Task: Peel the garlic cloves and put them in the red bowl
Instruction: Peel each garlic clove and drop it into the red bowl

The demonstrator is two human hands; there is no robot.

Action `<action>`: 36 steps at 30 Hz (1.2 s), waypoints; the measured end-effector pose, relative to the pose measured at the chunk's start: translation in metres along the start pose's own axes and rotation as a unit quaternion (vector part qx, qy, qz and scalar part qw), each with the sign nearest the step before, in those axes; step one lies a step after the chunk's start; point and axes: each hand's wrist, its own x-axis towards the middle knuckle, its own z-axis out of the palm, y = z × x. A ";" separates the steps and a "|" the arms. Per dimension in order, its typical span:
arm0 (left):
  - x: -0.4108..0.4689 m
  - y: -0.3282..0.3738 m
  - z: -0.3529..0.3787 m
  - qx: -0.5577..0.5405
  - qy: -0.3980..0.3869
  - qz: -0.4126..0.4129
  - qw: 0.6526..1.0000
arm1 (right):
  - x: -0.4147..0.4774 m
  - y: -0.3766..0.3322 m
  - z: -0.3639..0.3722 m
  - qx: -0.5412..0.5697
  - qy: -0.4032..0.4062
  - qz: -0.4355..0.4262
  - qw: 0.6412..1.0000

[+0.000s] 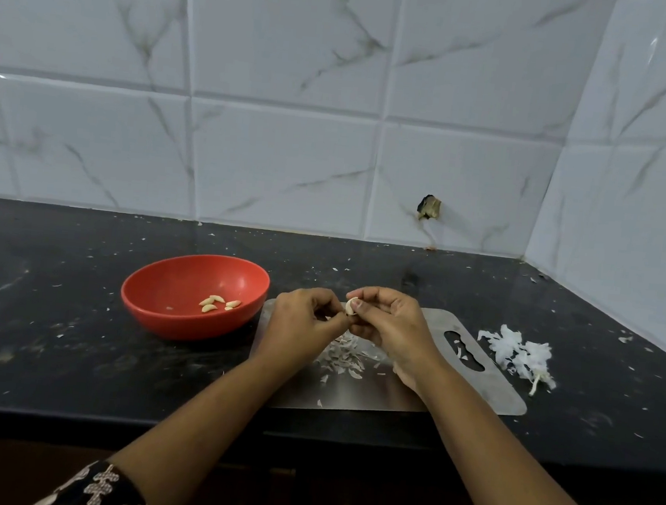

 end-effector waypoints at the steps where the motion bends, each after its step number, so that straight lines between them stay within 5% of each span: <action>1: 0.000 0.000 0.000 -0.004 -0.002 0.003 1.000 | 0.000 -0.001 0.000 0.007 0.000 0.007 1.000; 13: 0.010 -0.014 -0.006 -0.045 0.097 -0.037 0.994 | 0.000 -0.004 -0.002 0.042 -0.010 0.031 0.999; 19: 0.005 -0.013 -0.004 0.071 0.064 0.002 0.995 | 0.002 0.001 -0.002 0.041 -0.016 0.012 0.999; 36: 0.002 -0.011 0.000 0.039 0.018 0.038 0.998 | 0.000 0.004 0.000 0.010 -0.021 -0.020 1.000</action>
